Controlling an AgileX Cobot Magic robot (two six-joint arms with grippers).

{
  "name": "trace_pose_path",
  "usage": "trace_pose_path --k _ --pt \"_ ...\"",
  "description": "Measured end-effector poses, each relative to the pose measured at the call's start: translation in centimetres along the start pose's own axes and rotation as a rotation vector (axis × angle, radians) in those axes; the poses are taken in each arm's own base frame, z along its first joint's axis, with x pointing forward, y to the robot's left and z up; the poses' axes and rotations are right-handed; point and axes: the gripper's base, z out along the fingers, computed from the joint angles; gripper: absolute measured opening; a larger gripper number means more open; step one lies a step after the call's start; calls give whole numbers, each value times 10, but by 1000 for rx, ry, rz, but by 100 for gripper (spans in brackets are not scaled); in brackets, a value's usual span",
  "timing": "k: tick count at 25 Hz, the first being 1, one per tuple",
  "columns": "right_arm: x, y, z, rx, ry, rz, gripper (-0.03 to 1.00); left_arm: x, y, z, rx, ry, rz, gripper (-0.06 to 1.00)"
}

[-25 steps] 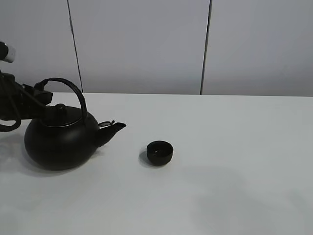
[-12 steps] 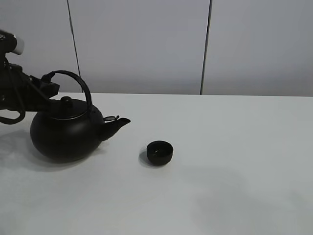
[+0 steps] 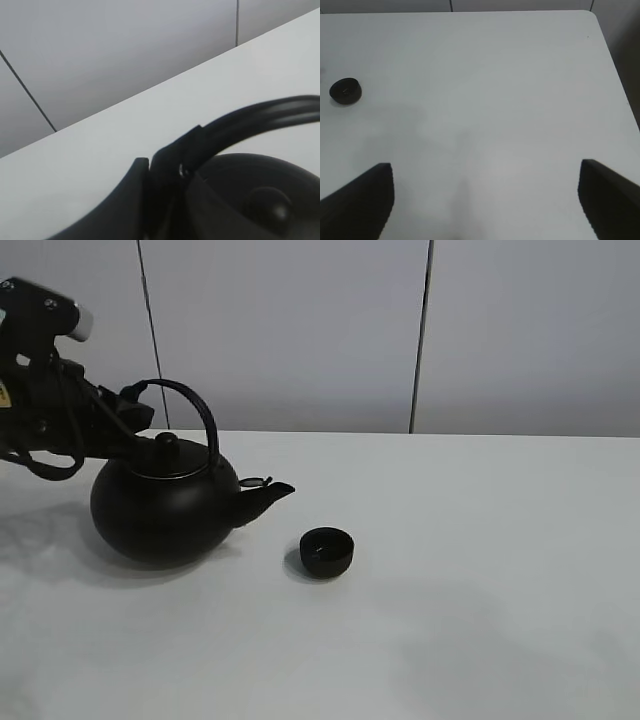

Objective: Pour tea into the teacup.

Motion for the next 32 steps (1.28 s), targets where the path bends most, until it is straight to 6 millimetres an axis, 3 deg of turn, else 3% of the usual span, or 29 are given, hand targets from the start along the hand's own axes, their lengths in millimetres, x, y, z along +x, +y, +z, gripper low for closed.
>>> trace_pose_path --k 32 --pt "0 0 0 0 -1 0 69 -17 -10 12 59 4 74 11"
